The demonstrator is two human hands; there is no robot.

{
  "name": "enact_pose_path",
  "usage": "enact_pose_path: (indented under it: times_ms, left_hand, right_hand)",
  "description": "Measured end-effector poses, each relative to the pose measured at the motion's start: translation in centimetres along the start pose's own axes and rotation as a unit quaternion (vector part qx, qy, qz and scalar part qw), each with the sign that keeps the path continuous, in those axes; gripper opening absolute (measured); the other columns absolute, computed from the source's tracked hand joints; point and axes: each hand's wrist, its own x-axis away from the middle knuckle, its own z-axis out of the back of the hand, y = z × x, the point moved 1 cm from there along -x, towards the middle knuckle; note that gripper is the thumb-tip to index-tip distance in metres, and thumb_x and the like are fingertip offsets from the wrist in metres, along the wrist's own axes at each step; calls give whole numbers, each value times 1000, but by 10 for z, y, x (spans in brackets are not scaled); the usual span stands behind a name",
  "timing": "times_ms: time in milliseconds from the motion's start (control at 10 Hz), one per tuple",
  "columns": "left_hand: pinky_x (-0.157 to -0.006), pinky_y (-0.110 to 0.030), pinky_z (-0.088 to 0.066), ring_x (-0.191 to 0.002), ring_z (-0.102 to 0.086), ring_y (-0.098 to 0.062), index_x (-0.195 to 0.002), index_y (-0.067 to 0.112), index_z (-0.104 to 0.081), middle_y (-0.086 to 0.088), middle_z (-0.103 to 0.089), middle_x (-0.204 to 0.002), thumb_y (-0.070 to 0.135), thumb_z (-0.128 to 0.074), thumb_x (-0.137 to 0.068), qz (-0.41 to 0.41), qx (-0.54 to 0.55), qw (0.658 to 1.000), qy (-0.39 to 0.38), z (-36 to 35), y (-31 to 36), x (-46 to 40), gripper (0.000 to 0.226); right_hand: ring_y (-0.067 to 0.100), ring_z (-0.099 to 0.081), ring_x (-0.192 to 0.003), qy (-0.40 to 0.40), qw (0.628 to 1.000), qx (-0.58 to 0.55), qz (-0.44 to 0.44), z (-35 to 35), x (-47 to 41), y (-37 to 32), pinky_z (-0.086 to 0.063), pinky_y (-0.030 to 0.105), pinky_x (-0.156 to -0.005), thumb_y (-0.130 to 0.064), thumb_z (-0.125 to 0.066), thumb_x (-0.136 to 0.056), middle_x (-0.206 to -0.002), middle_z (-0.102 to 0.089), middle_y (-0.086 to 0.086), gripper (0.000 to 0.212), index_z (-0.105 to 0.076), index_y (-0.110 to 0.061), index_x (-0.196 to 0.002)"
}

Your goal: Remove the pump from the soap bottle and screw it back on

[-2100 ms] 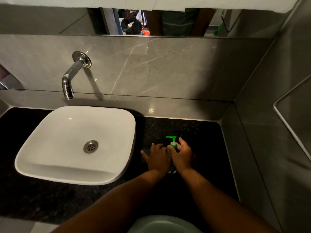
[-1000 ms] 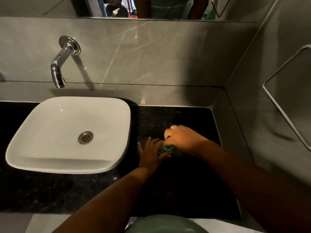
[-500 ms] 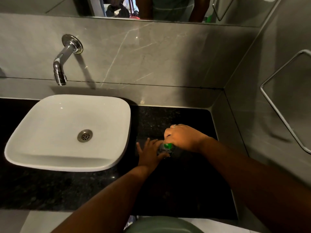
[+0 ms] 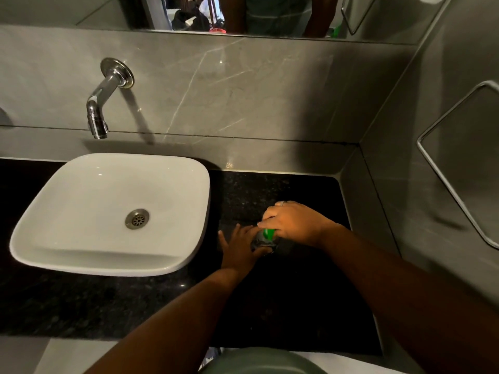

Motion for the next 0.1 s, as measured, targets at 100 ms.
enact_pose_path:
  times_ms: [100]
  left_hand:
    - [-109, -60, 14, -146, -8, -22, -134, 48, -35, 6, -31, -154, 69, -56, -71, 3, -15, 1000, -5, 1, -2, 2, 70]
  right_hand:
    - [22, -36, -135, 50, 995, -65, -54, -7, 14, 4, -36, 41, -110, -31, -56, -89, -152, -37, 2, 63, -30, -30, -146]
